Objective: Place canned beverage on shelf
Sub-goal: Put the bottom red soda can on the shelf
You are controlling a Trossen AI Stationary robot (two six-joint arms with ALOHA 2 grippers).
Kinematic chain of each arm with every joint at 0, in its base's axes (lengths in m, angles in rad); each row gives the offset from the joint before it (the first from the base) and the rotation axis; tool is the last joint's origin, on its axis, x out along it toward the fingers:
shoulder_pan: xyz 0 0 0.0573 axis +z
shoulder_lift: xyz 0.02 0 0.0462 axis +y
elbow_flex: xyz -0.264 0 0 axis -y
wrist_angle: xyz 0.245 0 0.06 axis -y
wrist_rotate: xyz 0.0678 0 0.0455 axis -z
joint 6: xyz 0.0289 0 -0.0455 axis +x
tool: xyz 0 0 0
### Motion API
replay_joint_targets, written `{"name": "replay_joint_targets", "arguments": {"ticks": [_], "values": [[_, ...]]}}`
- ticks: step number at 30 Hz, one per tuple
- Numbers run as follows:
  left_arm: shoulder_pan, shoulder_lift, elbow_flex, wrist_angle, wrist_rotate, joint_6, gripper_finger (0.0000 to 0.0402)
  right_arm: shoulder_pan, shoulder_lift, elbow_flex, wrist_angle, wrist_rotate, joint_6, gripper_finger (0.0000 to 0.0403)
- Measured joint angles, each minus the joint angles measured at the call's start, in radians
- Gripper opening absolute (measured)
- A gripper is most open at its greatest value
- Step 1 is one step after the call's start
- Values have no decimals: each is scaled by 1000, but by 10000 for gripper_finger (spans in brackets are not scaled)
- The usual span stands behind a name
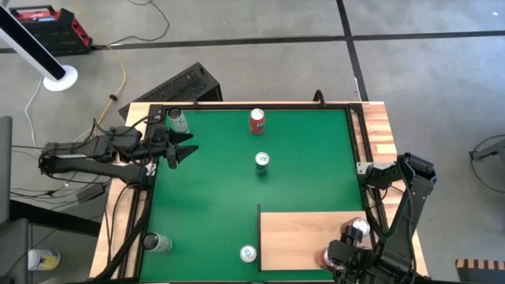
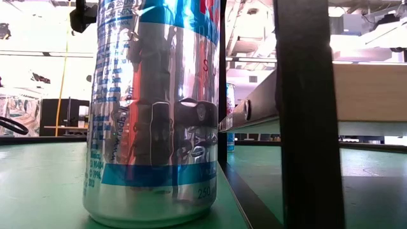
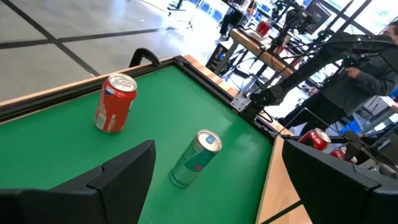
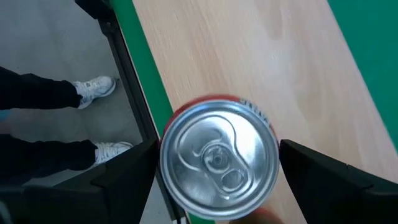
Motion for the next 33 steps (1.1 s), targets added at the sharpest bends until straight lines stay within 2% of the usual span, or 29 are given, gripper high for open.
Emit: {"name": "replay_joint_targets", "arguments": {"ticks": [6,33], "values": [[0,0,0,0,5,0,334,-1,0,0,4,-69,-25,359],[0,0,0,-1,27,27,334,-31,-15,20,-24,-166,-87,359]]}}
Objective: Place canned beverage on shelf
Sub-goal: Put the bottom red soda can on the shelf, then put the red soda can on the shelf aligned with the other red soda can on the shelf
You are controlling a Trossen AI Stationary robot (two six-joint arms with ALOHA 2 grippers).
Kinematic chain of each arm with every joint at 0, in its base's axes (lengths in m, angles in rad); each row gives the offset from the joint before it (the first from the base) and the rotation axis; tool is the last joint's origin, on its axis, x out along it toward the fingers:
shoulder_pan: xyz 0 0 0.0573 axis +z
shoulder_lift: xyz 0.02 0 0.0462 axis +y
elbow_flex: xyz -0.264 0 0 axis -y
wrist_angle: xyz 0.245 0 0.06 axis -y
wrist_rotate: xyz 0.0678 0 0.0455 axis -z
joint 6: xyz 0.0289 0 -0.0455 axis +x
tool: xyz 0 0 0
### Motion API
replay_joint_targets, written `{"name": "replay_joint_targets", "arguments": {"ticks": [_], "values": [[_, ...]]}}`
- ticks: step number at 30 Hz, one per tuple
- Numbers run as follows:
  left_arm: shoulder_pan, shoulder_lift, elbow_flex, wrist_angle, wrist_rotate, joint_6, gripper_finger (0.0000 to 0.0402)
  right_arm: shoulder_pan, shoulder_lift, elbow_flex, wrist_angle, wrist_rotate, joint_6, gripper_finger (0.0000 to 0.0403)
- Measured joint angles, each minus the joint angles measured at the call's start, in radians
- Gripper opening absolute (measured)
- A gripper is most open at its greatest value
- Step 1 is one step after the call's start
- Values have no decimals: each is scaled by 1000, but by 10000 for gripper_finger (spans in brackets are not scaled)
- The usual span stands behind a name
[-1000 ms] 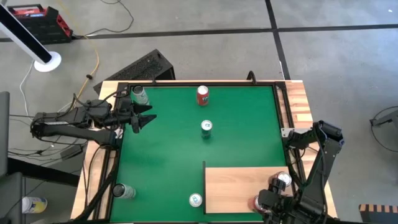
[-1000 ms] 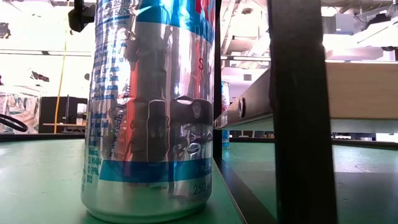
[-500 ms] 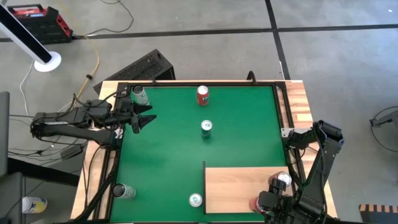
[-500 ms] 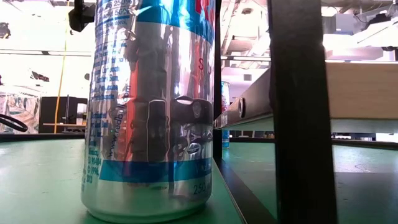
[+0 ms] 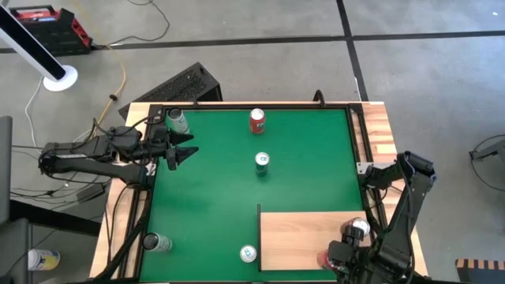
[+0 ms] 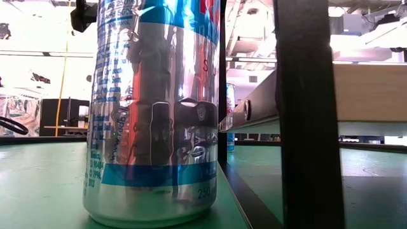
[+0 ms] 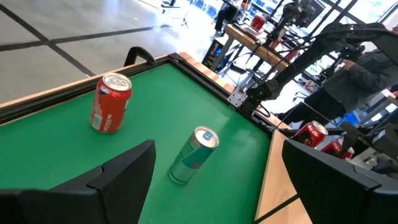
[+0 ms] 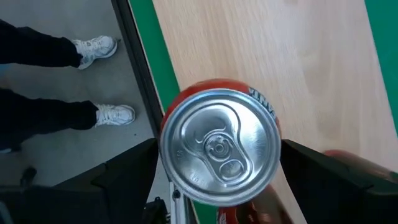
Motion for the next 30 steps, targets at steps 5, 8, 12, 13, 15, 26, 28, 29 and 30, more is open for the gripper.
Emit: {"name": "replay_joint_targets", "arguments": {"ticks": [5,8,12,13,15,26,28,29,30], "values": [[0,0,0,-1,1,3,334,-10,-1,49,-41,3,-41,359],[0,0,0,-1,4,4,334,-19,-1,84,-67,1,-61,359],[0,0,0,-1,5,3,334,-46,-1,157,-134,1,-103,359],[-1,0,0,-1,8,3,334,-57,-1,180,-153,3,-120,359],[0,0,0,-1,30,3,334,-84,-1,229,-192,9,-166,359],[0,33,0,-1,25,4,334,-521,-2,369,-201,322,-784,359],[0,49,0,-1,37,2,334,-655,0,369,-137,319,-904,359],[-1,56,0,0,46,-5,334,-721,0,369,-94,305,-975,359],[-3,61,0,1,54,-12,334,-789,0,368,-42,283,-1055,359]]}}
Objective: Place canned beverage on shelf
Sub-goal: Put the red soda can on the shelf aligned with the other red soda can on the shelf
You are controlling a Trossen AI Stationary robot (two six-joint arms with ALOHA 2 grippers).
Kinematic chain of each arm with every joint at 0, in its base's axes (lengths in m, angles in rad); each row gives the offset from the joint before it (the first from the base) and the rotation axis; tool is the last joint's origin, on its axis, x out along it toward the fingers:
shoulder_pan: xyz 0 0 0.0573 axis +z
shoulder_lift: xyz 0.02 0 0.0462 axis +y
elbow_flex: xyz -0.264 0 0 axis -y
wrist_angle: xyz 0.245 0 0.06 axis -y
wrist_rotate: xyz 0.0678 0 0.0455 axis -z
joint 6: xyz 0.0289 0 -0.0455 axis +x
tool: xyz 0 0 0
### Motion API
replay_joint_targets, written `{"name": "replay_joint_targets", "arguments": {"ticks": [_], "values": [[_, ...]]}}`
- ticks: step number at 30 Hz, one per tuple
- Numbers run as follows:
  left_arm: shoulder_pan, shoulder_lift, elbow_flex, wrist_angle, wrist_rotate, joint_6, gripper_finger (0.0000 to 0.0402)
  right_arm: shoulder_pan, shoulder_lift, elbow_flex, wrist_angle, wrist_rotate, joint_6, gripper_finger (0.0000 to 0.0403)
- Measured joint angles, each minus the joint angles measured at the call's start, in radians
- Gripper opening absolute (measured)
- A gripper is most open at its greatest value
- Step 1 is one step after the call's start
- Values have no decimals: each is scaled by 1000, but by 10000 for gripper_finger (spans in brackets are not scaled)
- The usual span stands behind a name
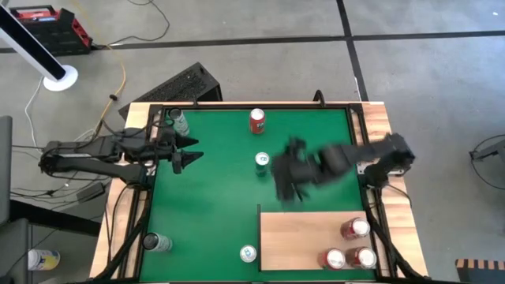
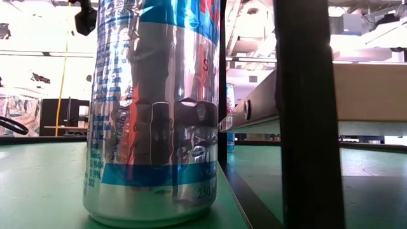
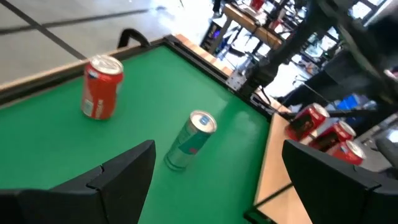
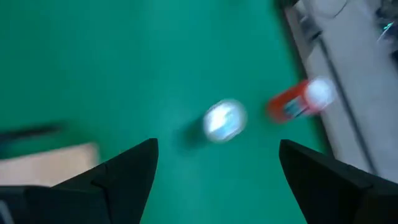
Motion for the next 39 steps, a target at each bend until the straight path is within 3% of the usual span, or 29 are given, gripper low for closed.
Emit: {"name": "replay_joint_targets", "arguments": {"ticks": [3,5,9,13,17,21,27,39], "values": [[-13,10,0,4,19,2,334,-207,-1,-17,210,-165,-197,359],[-23,10,0,5,28,15,334,-348,1,-33,318,-295,-241,359],[-42,6,0,7,25,31,334,-577,-3,-128,498,-388,-155,359],[-54,7,0,7,20,31,334,-705,1,-243,595,-449,-52,359],[-55,10,0,7,9,59,334,-750,0,-309,701,-448,118,359],[-55,10,0,8,-48,97,334,-739,28,-324,696,-316,224,359],[-54,11,0,9,-99,129,334,-698,116,-321,676,-242,320,359],[-46,11,0,-10,-110,131,334,-685,280,-228,629,-223,336,359]]}}
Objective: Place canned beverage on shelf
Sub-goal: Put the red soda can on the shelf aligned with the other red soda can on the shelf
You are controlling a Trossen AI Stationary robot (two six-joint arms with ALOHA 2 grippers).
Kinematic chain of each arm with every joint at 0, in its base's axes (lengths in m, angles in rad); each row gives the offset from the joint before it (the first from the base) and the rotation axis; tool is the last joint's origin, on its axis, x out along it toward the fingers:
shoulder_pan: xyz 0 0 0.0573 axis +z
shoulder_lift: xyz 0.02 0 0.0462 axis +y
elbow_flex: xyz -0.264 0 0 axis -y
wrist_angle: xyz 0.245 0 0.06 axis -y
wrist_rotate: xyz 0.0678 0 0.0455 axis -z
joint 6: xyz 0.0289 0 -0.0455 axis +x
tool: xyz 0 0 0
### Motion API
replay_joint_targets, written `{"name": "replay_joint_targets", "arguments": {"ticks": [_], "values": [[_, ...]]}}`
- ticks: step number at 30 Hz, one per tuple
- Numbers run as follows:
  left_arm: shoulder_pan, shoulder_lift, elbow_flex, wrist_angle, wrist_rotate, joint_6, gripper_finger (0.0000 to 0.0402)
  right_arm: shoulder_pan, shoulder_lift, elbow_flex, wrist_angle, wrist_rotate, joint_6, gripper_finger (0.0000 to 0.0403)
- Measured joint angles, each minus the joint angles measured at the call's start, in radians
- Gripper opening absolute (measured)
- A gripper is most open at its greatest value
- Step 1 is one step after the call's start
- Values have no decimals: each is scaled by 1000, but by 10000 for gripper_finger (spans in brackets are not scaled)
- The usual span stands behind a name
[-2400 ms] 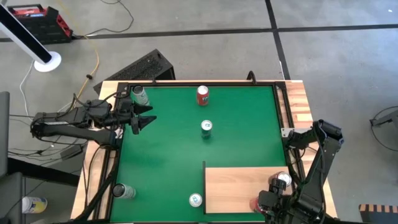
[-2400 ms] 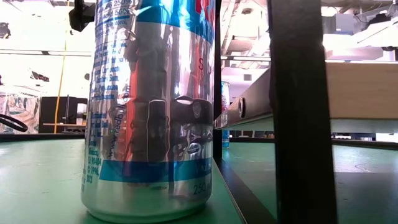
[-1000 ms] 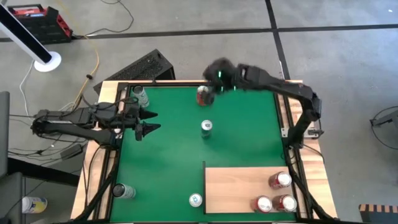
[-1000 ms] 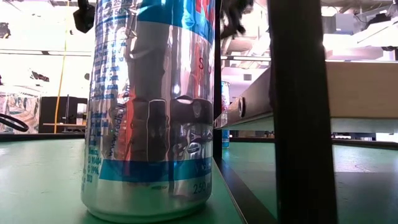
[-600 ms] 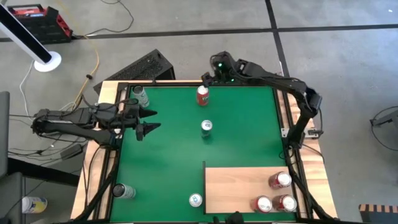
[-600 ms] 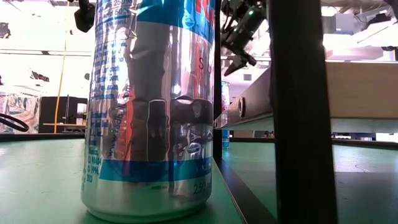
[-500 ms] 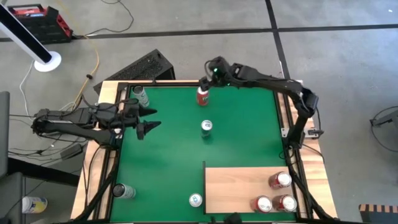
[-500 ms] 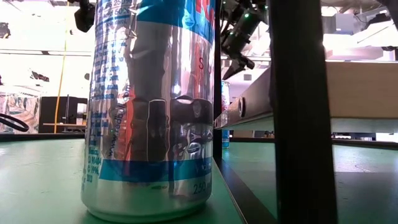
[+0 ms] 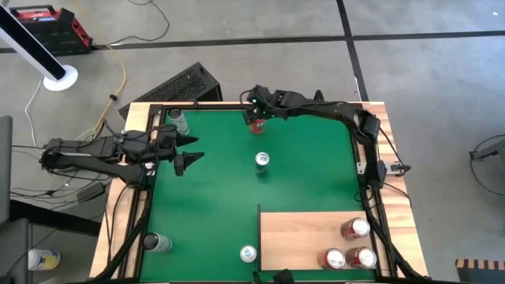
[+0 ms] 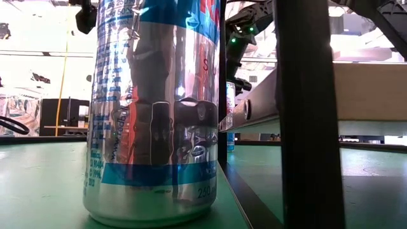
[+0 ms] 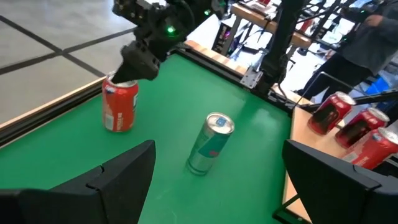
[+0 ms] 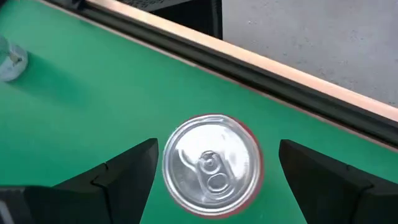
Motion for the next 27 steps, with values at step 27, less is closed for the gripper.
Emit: {"name": "replay_joint_targets", "arguments": {"ticks": [27], "values": [[4,0,0,-19,-8,24,334,13,55,-10,-6,-2,45,359]]}}
